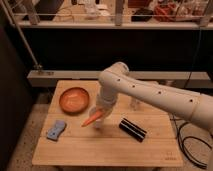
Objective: Place the pepper in the ceramic cup
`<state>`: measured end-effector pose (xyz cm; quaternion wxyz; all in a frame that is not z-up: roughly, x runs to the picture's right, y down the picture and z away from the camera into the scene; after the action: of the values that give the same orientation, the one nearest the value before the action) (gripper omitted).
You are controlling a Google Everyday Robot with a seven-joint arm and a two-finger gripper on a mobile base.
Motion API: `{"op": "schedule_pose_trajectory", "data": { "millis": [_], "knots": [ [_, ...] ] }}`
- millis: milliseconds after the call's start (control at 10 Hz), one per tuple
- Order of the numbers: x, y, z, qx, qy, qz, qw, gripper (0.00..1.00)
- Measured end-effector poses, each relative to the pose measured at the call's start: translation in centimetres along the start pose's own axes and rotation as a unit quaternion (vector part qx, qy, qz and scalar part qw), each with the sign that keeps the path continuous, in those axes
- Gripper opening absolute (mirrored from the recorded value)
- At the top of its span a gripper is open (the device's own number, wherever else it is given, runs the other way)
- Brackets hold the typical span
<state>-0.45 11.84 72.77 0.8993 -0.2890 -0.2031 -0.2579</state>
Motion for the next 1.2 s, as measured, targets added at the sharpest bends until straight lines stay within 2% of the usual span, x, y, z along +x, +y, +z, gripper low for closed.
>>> {"op": "schedule_pose_trajectory", "data": {
  "millis": [500, 600, 800, 1200],
  "knots": [
    [-0.01, -0.03, 0.13, -0.001, -0.002, 0.006, 1.0, 0.11],
    [-0.03, -0.02, 0.18, -0.001, -0.002, 0.006, 1.0, 0.12],
    [-0.01, -0.04, 0.2, -0.001, -0.003, 0.009, 1.0, 0.21],
    [0.07, -0.06, 0.32, -0.002, -0.004, 0.016, 0.9999, 0.22]
  ]
}}
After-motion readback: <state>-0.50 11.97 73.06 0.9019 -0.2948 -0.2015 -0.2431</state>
